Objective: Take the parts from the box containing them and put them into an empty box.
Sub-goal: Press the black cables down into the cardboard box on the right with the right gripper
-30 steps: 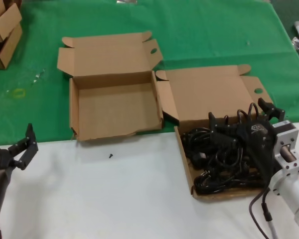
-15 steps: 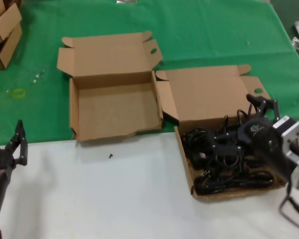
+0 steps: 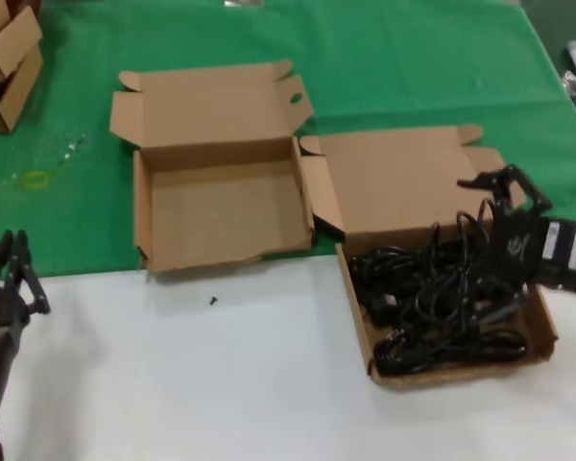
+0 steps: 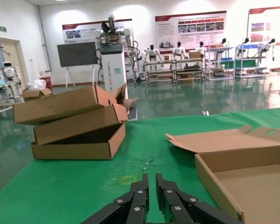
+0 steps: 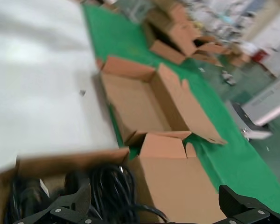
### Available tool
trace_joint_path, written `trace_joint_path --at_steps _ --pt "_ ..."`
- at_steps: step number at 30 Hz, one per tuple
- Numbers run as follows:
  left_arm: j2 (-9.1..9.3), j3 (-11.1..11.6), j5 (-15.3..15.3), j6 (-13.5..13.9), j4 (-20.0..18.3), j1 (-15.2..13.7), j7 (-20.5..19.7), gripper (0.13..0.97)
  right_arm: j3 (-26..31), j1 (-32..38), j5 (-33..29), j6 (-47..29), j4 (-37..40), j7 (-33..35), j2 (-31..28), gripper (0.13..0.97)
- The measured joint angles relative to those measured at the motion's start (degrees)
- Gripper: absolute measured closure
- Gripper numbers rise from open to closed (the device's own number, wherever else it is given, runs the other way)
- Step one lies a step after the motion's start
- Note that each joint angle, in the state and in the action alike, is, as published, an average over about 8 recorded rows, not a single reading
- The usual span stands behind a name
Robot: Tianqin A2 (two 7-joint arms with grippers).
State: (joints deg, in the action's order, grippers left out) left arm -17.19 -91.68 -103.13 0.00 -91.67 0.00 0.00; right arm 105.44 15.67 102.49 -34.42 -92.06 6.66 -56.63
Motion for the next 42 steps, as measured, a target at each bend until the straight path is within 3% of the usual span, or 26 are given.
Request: trace_joint_path --at_steps 11,19,28,38,42 --pt "0.00 0.00 0.00 0.00 0.00 0.00 0.00 0.944 4.28 15.14 -7.05 -18.44 8.08 14.74 -1.02 0.129" --pt "0.00 0.00 0.00 0.00 0.00 0.00 0.00 0.955 7.44 21.60 -10.73 -27.19 13.40 22.78 0.87 0.129" --pt "0.00 0.00 0.00 0.00 0.00 0.00 0.00 0.955 9.04 24.74 -13.58 -29.03 18.22 29.93 4.40 0.129" --pt "0.00 0.00 0.00 0.00 0.00 0.00 0.00 0.955 9.67 25.58 -15.58 -28.29 21.78 33.33 6.84 0.155" --pt "0.00 0.00 0.01 0.00 0.00 0.00 0.00 0.955 9.73 25.65 -16.09 -27.89 22.76 34.23 7.35 0.203"
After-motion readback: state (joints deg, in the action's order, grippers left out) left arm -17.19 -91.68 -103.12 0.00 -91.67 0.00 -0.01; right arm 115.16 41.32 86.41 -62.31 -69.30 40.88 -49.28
